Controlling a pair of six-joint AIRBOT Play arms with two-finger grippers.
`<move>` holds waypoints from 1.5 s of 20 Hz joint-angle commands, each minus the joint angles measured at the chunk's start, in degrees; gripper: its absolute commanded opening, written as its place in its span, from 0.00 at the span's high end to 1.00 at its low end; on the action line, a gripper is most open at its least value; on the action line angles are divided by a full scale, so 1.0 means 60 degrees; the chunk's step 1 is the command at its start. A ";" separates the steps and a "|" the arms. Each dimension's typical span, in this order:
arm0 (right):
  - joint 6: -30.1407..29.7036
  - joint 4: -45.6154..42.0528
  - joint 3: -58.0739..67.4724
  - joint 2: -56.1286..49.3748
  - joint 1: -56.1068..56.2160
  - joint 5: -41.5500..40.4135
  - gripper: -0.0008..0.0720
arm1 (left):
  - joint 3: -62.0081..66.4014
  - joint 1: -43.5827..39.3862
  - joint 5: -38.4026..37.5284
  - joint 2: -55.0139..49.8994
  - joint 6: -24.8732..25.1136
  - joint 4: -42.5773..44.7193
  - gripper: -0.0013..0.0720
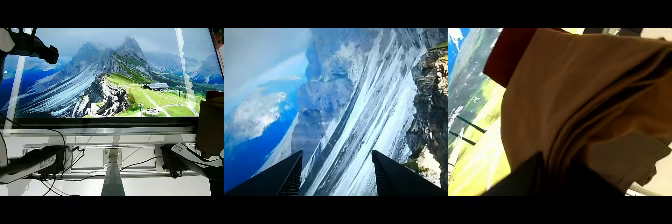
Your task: Fold the clothes and pants, and hang the long-sleeved shirts on hangers.
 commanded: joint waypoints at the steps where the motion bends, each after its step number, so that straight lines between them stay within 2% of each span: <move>1: 0.0193 -0.0091 0.0004 0.0055 -0.0149 0.0160 0.02 | 0.0000 0.0011 0.0004 0.0007 0.0004 0.0007 0.34; 2: 0.0182 -0.0091 0.0004 0.0055 -0.0149 0.0109 0.05 | 0.0000 0.0011 0.0004 0.0007 0.0004 0.0007 0.34; 9: 0.0175 0.0164 0.0000 0.0047 -0.0142 -0.0616 0.05 | 0.0000 0.0011 0.0000 0.0007 0.0004 0.0007 0.34; 10: 0.0168 0.0368 0.0000 0.0044 -0.0142 -0.0750 0.17 | 0.0000 0.0011 0.0004 0.0007 0.0004 0.0007 0.34; 11: 0.0127 0.0667 0.0000 0.0025 -0.0142 -0.0907 0.50 | 0.0000 0.0011 0.0000 0.0007 0.0004 0.0007 0.34; 12: 0.0124 0.0969 0.0000 0.0029 -0.0138 -0.1209 0.93 | 0.0000 0.0011 0.0000 0.0007 0.0000 0.0007 0.34; 13: -0.0047 0.1235 0.0004 0.0055 -0.0055 -0.1599 0.97 | 0.0000 0.0011 0.0004 0.0007 0.0004 0.0007 0.34; 17: -0.0794 0.1843 0.0004 0.0270 0.1632 -0.3508 0.97 | 0.0000 0.0011 0.0000 0.0007 0.0004 0.0007 0.34; 20: -0.2382 0.1883 0.0000 0.0372 0.4371 -0.4951 0.97 | 0.0000 0.0011 0.0000 0.0007 0.0004 0.0007 0.34; 23: -0.3140 0.1512 0.0004 0.0408 0.7246 -0.6167 0.97 | 0.0000 0.0011 0.0004 0.0007 0.0000 0.0007 0.34; 25: -0.3158 0.1137 0.0000 0.0401 0.8684 -0.6623 0.97 | 0.0000 0.0011 0.0004 0.0007 0.0004 0.0007 0.34; 27: -0.3617 0.1147 0.0000 0.0390 0.9573 -0.6739 0.97 | 0.0000 0.0011 0.0004 0.0007 0.0000 0.0007 0.34; 30: -0.3960 0.1166 0.0000 0.0342 1.0131 -0.6557 0.97 | 0.0000 0.0011 0.0004 0.0007 0.0004 0.0007 0.34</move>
